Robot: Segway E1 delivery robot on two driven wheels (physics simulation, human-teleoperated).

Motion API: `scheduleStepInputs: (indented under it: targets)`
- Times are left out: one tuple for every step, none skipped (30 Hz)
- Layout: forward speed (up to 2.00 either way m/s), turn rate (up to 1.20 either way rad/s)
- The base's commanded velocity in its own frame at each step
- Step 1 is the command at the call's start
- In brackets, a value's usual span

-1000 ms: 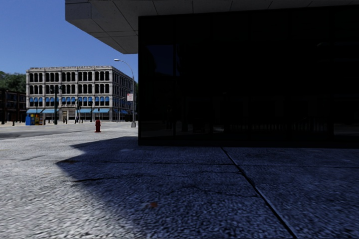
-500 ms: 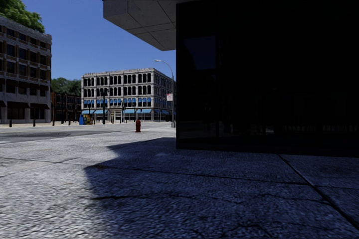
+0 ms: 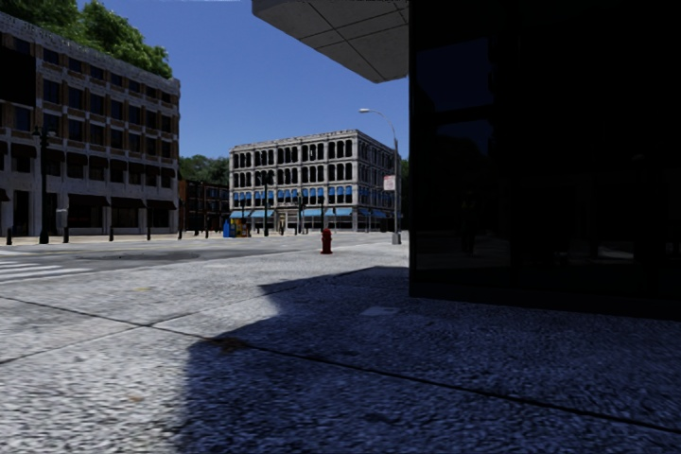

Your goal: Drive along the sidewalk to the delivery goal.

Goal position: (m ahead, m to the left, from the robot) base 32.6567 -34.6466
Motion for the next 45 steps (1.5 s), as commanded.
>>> scheduleStepInputs:
  targets:
    - [2.0,0.32]
    - [2.0,0.32]
    - [2.0,0.32]
    - [2.0,0.32]
    - [2.0,0.32]
    - [2.0,0.4]
    - [2.0,0.41]
    - [2.0,0.41]
    - [2.0,0.42]
    - [2.0,0.44]
    - [2.0,0.44]
    - [2.0,0.49]
    - [2.0,0.51]
    - [2.0,0.51]
    - [2.0,0.51]
    - [2.0,0.51]
    - [2.0,0.49]
    - [2.0,0.4]
    - [2.0,0.4]
    - [2.0,0.21]
    - [2.0,0.0]
    - [2.0,0.0]
    - [2.0,0.0]
    - [2.0,0.0]
    - [2.0,0.0]
    - [2.0,0.0]
    - [2.0,0.0]
    - [2.0,0.0]
    - [2.0,0.0]
    - [2.0,0.0]
    - [2.0,0.0]
    - [2.0,0.0]
    - [2.0,0.0]
    - [2.0,-0.05]
    - [2.0,-0.16]
    - [2.0,-0.21]
    - [2.0,-0.21]
    - [2.0,-0.23]
    - [2.0,-0.29]
    - [2.0,-0.29]
    - [2.0,-0.42]
    - [2.0,-0.5]
    - [2.0,-0.52]
    - [2.0,-0.52]
    - [2.0,-0.53]
